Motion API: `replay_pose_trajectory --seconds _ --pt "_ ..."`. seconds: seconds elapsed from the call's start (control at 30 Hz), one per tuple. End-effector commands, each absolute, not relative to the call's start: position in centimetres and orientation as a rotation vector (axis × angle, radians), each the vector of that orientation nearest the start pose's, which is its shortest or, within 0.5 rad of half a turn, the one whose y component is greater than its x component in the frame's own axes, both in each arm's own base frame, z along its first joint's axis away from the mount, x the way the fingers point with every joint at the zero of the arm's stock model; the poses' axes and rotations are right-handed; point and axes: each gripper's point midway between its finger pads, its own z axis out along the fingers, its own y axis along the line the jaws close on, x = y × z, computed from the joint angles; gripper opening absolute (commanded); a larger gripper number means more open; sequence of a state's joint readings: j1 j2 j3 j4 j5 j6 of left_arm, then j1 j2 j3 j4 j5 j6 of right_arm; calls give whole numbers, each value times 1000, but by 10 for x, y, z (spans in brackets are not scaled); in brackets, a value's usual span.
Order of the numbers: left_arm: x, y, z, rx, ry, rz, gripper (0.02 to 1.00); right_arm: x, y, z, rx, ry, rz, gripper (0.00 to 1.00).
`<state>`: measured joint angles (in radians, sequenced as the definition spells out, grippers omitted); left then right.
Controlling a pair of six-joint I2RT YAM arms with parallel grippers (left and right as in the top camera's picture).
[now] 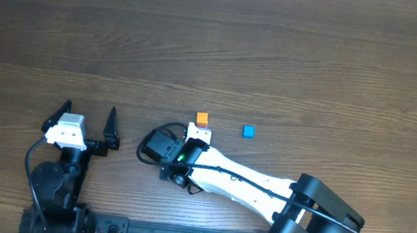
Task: Stack Cubes
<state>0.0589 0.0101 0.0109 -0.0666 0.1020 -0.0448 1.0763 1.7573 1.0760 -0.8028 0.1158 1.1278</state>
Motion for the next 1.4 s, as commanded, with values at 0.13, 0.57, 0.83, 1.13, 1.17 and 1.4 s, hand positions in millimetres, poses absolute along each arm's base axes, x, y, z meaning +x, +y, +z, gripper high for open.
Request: replay_pose_trajectory --seconds 0.13,0.57,0.83,1.13,1.17,1.4 --pt "246 -4 159 11 1635 -68 1000 176 261 12 63 2983 -3 991" --pt "246 -4 159 11 1635 -68 1000 175 256 5 -17 2989 -11 950" --pt "246 -4 159 11 1635 -68 1000 171 257 -2 -28 3011 -27 849" --pt "246 -4 159 11 1635 -68 1000 171 262 -4 -32 3012 0 733" --pt "246 -4 159 11 1636 -68 1000 170 262 -4 -32 3014 2 695" --pt "246 -4 159 11 1635 -68 998 170 261 -4 -42 3016 -4 581"
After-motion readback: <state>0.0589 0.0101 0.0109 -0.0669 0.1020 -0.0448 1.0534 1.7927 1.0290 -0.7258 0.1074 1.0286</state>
